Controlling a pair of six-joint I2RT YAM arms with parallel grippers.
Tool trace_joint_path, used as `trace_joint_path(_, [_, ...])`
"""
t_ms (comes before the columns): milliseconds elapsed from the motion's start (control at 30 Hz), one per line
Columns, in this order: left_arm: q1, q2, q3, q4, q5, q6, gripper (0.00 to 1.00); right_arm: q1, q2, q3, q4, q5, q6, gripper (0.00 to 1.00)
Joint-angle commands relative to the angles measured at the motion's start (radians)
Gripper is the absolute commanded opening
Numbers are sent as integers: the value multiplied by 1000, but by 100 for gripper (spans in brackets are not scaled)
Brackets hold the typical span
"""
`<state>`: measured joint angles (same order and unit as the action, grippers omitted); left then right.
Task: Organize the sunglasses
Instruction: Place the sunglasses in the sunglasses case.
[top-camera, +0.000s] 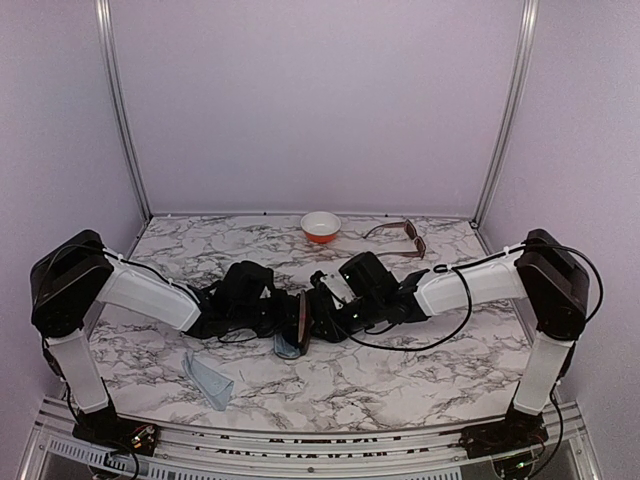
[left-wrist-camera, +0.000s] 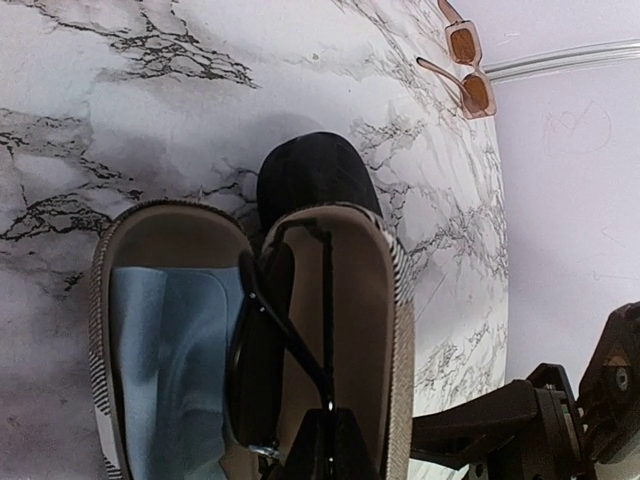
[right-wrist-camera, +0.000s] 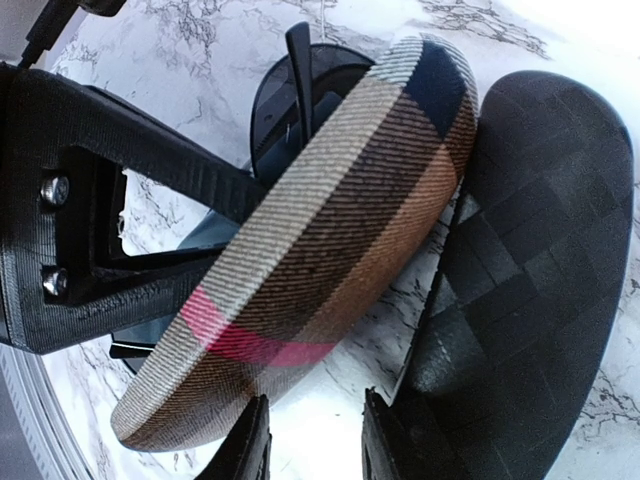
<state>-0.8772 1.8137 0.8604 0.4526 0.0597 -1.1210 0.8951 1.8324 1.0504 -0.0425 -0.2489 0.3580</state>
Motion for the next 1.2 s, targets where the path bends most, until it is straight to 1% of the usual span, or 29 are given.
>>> trace_joint_path(0, [9, 10, -19, 32, 11, -16, 0, 10, 8, 30, -3, 3, -6, 31])
trace_joint_path(233, [15, 10, -18, -28, -7, 18, 0, 10, 7, 28, -3, 3, -5, 31])
trace_joint_path(567, [19, 41, -3, -31, -2, 49, 0, 10, 8, 32, -7, 1, -4, 31])
trace_joint_path(600, [19, 45, -2, -31, -2, 52, 3, 10, 7, 33, -8, 2, -5, 31])
trace_joint_path(667, [20, 48, 0, -31, 3, 53, 12, 10, 8, 31, -7, 2, -2, 31])
trace_joint_path(833, [23, 30, -2, -31, 6, 60, 25, 11, 11, 36, -9, 0, -3, 31])
trace_joint_path(933, [23, -3, -7, -33, 3, 69, 36, 11, 12, 40, -12, 0, -5, 31])
trace_joint_path(1033, [25, -33, -4, -52, 10, 75, 43, 11, 12, 47, -16, 0, -9, 31])
trace_joint_path(1167, [27, -69, 11, -91, 33, 73, 45, 11, 13, 56, -25, 3, -15, 31])
